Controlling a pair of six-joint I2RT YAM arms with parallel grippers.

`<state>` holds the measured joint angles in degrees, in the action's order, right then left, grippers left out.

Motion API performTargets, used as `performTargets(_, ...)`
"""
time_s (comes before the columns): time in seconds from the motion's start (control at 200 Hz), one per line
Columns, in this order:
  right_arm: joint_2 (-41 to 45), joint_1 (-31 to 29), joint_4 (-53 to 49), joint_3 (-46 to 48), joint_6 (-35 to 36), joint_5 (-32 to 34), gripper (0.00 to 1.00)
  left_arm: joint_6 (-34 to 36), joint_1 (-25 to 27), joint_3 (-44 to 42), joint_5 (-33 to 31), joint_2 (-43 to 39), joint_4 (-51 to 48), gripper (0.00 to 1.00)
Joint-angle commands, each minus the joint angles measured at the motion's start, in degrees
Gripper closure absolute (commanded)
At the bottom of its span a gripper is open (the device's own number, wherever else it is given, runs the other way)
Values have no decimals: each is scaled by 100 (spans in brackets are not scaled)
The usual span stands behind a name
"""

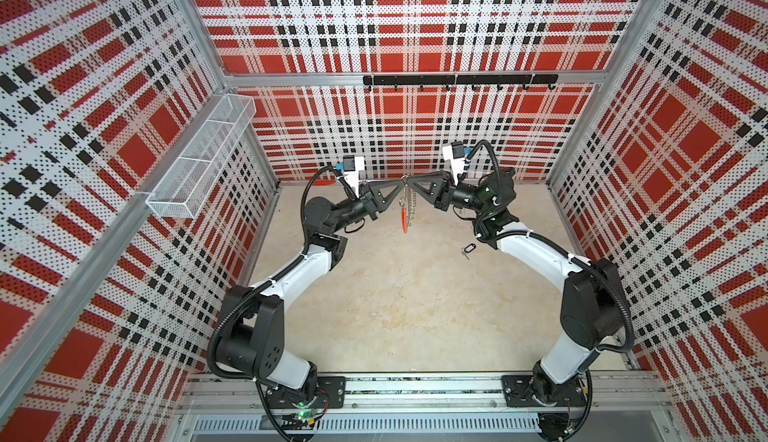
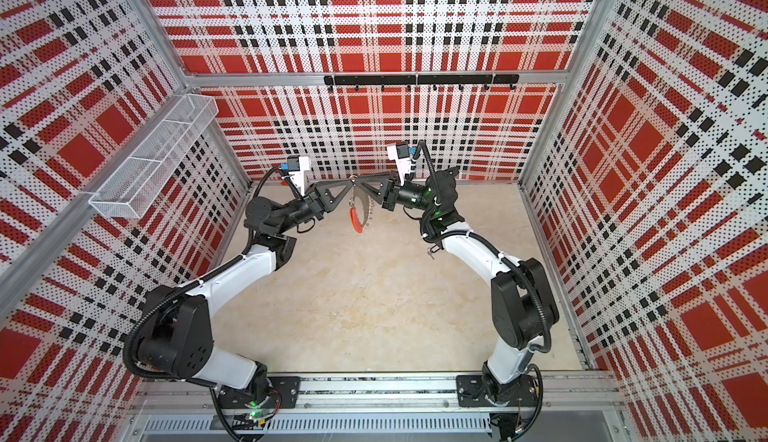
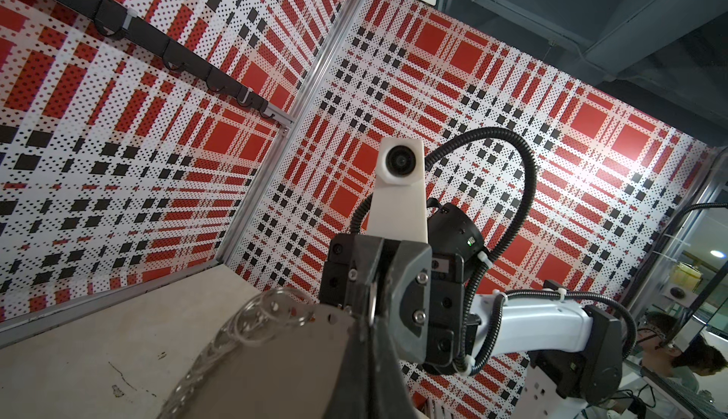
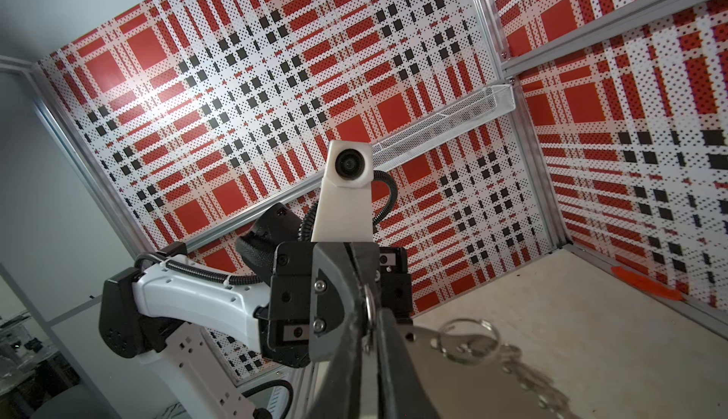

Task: Put the keys on the keyring

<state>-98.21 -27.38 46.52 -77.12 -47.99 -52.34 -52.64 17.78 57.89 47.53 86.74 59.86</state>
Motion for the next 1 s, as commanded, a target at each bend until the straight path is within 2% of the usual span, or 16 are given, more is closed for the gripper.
performTargets(0.0,-84,-53,124,-178,-30,-75,99,-31,33,38,-16,-87,286,100)
performTargets(0.195,-80,-78,346,-144,-89,145,100,-69,12,76,-126,-61,288,100)
performTargets(0.231,-46,-76,594,-38,-162,328,100,-115,-37,40,-270,-86,290,85)
performTargets(0.296,-5,-75,1271,196,-343,678,100,-171,-197,-147,-709,-188,290,73)
performTargets(0.351,-45,-76,1747,281,-509,887,100,-243,-310,-415,-1236,-326,259,75)
performTargets(0.396,-109,-75,2169,335,-718,1031,100,-321,-637,-632,-1631,-429,228,79)
performTargets(0.476,-257,-99,3082,414,-1180,1239,100,-413,-809,-906,-1977,-559,252,84)
performTargets(0.606,-477,-98,4014,437,-1776,1437,100,-404,-764,-878,-1767,-542,303,80)
performTargets(0.827,-523,-158,4108,402,-1826,1392,100,-173,-407,-495,-1186,-383,486,63)
performTargets(0.997,-523,-155,4094,385,-1908,1266,100,-197,-68,-161,-765,-176,723,59)
